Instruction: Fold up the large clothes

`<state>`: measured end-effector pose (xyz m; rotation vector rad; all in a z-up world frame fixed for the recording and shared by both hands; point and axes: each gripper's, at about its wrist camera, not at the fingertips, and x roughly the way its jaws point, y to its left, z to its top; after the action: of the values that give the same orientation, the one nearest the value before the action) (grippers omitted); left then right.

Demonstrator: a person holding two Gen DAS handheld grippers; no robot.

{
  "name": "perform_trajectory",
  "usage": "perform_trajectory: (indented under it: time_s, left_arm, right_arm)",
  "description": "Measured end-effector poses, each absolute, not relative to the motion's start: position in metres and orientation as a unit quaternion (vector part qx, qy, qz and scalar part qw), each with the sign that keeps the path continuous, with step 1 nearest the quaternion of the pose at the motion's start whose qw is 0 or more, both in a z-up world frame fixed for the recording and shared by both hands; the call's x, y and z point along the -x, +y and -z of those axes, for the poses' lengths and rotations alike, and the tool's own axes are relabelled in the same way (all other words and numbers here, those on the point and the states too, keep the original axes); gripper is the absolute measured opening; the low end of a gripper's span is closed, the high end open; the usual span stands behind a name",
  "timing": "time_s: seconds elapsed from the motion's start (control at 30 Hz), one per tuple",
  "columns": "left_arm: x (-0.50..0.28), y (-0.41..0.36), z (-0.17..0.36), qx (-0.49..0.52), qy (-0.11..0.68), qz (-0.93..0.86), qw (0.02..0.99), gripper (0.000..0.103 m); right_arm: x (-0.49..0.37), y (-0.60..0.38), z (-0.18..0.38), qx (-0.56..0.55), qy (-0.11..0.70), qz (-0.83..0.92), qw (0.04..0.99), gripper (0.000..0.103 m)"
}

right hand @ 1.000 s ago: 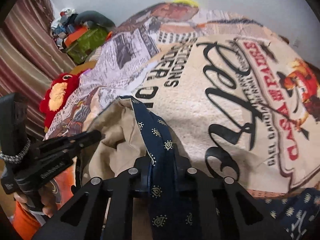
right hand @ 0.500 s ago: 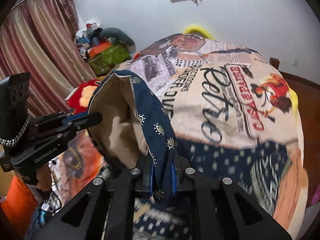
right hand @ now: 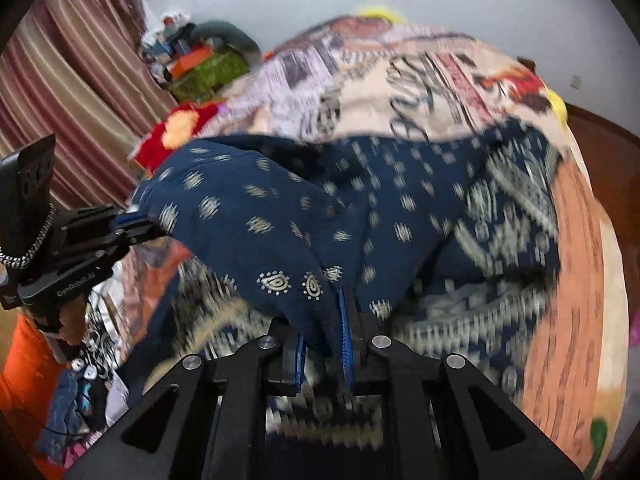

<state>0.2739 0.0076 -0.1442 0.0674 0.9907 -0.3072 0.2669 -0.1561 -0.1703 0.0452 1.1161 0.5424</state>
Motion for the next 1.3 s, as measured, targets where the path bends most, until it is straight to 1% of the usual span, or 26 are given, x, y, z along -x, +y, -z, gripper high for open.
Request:
perform_trajectory:
  time_s: [0.07, 0.1, 0.13, 0.2, 0.37, 0.47, 0.53, 0.6, 0.67, 0.73, 0.77, 0.9, 1.03, 1.2, 1.3]
  left_arm:
    - [-0.266, 0.013, 0.154, -0.024, 0.483, 0.138, 0.865, 0.01]
    - [-0.263, 0.015, 0.157, -0.019, 0.487, 0.136, 0.863, 0.01]
    - [-0.26, 0.019, 0.161, -0.014, 0.492, 0.133, 0.86, 0.01]
    - [-0.254, 0.026, 0.165, -0.004, 0.503, 0.128, 0.855, 0.01]
    - [-0.239, 0.042, 0.15, 0.0, 0.496, 0.124, 0.86, 0.011]
    - [-0.239, 0.051, 0.127, 0.002, 0.469, 0.104, 0.877, 0.026]
    - [-0.244, 0.053, 0.112, 0.008, 0.45, 0.096, 0.888, 0.044]
    - [-0.254, 0.049, 0.098, 0.005, 0.432, 0.096, 0.897, 0.048]
    - [-0.268, 0.041, 0.089, -0.001, 0.421, 0.104, 0.901, 0.05]
    - [-0.283, 0.032, 0.084, -0.003, 0.412, 0.109, 0.904, 0.057]
    - [-0.293, 0.027, 0.085, -0.001, 0.41, 0.112, 0.905, 0.059]
    - [-0.327, 0.013, 0.103, 0.01, 0.431, 0.117, 0.895, 0.06]
    - [-0.347, 0.005, 0.145, 0.022, 0.48, 0.12, 0.869, 0.06]
    - [-0.334, 0.004, 0.19, 0.005, 0.526, 0.121, 0.842, 0.06]
    - [-0.319, 0.004, 0.212, -0.013, 0.546, 0.119, 0.829, 0.061]
  right_arm:
    - [-0.256, -0.16, 0.175, -0.021, 0.531, -0.256, 0.808, 0.029]
    - [-0.248, -0.162, 0.175, -0.029, 0.529, -0.262, 0.807, 0.042]
    - [-0.242, -0.165, 0.173, -0.034, 0.525, -0.265, 0.808, 0.053]
    - [-0.233, -0.168, 0.169, -0.038, 0.519, -0.271, 0.81, 0.059]
    - [-0.221, -0.178, 0.149, -0.033, 0.503, -0.268, 0.821, 0.059]
    - [-0.224, -0.181, 0.131, -0.03, 0.485, -0.264, 0.833, 0.061]
    - [-0.229, -0.181, 0.12, -0.028, 0.47, -0.264, 0.842, 0.065]
    - [-0.237, -0.177, 0.112, -0.023, 0.456, -0.262, 0.85, 0.066]
    - [-0.246, -0.17, 0.106, -0.019, 0.448, -0.262, 0.854, 0.066]
    - [-0.258, -0.162, 0.106, -0.019, 0.446, -0.26, 0.856, 0.066]
    - [-0.262, -0.158, 0.107, -0.019, 0.446, -0.259, 0.856, 0.067]
    - [-0.284, -0.141, 0.125, -0.018, 0.463, -0.251, 0.85, 0.067]
    - [-0.297, -0.13, 0.154, -0.01, 0.499, -0.242, 0.832, 0.067]
    - [-0.298, -0.124, 0.191, 0.019, 0.545, -0.239, 0.803, 0.067]
    - [-0.291, -0.124, 0.2, 0.038, 0.552, -0.243, 0.797, 0.067]
